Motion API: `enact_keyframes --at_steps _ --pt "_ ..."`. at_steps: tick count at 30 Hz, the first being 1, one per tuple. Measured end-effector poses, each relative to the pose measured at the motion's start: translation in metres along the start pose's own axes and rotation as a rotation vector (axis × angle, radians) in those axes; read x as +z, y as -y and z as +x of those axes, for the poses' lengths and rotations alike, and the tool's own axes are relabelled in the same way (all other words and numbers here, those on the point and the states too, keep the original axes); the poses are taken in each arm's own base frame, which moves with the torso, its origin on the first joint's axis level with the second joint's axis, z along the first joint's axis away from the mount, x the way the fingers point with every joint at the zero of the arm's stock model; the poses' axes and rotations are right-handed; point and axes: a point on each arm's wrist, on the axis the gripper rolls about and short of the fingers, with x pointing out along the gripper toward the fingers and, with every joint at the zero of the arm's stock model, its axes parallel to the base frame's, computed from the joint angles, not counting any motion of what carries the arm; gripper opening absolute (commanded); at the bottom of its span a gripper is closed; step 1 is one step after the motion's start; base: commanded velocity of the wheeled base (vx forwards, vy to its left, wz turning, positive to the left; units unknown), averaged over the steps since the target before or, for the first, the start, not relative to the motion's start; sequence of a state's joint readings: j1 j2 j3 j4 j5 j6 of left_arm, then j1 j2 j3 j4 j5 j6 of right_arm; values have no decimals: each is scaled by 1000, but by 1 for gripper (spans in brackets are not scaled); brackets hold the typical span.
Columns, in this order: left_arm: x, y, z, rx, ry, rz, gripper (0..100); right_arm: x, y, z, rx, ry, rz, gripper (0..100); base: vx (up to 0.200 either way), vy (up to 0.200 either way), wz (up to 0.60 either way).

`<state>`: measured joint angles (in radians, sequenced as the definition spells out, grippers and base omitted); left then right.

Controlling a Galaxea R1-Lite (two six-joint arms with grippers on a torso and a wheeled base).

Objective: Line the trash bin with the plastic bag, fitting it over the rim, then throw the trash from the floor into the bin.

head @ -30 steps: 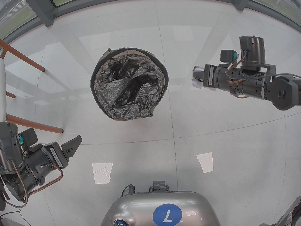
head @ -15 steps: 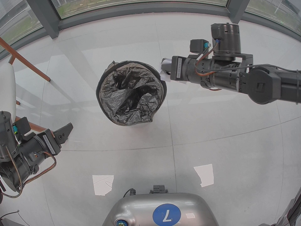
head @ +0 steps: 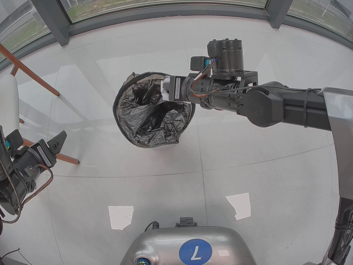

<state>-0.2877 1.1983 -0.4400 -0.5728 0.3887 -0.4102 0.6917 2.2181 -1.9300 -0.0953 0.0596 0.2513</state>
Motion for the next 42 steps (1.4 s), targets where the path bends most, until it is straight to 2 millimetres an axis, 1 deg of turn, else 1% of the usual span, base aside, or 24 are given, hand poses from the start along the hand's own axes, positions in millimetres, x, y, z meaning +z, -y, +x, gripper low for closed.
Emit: enact_keyframes --at_steps 1,22,25,34,37,42 --pt "0 0 0 0 -2 1 100 -1 0 1 -2 -5 0 0 0 0 0" --pt "-6 -2 -1 -27 -36 10 100 -14 5 12 -9 -34 0 0 0 200 0" --pt "-6 -3 0 -25 -35 9 100 -15 9 15 -17 -33 0 0 0 0 0" --pt "-6 -2 1 -29 -36 5 100 -11 38 20 -71 -15 2 0 0 0 0" --pt "-6 -1 0 -52 -43 3 100 -11 49 21 -92 -17 5 0 200 0 0" --pt "-6 -1 0 -80 -47 -2 100 -13 62 23 -116 -21 11 0 0 0 0"
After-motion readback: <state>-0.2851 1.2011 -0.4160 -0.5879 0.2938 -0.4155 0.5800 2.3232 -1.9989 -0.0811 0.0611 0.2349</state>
